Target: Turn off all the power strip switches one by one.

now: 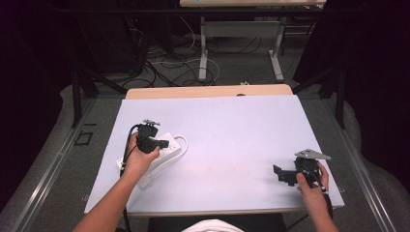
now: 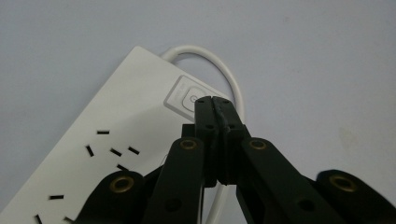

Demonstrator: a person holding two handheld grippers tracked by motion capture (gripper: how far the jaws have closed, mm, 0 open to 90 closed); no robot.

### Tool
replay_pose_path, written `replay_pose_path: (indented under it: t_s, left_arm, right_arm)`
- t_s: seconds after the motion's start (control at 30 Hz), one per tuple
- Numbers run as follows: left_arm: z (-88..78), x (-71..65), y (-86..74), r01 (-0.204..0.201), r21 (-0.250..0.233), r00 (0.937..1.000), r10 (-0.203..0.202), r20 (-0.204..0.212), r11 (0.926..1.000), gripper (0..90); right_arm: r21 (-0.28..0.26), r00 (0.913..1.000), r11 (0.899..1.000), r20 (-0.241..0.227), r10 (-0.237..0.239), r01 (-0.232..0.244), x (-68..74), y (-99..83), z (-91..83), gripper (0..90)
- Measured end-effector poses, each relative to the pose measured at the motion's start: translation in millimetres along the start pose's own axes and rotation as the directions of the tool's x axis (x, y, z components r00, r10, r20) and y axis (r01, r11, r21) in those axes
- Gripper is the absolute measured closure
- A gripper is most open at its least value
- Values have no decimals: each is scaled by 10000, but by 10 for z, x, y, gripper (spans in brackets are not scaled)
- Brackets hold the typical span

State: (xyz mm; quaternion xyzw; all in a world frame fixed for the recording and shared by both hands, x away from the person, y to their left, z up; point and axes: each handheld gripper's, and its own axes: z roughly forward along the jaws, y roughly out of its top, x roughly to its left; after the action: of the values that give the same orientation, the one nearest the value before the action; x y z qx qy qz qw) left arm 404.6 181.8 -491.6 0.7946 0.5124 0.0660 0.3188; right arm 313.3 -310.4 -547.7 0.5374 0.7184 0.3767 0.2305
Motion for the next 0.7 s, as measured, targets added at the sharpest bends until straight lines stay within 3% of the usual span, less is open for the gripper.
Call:
replay_pose_path:
  t_s: [0.2, 0.7]
  left_arm:
    - [-61, 35, -30, -77, 27, 10000, 77, -30, 10000, 900]
    - [-163, 173, -161, 432, -45, 9990, -433, -101, 9991, 900]
  right_arm:
    - [-78, 10000, 10000, 73, 57, -56, 14, 0, 4, 0]
    - [9, 10000, 10000, -16, 39, -39, 8, 1, 1, 0]
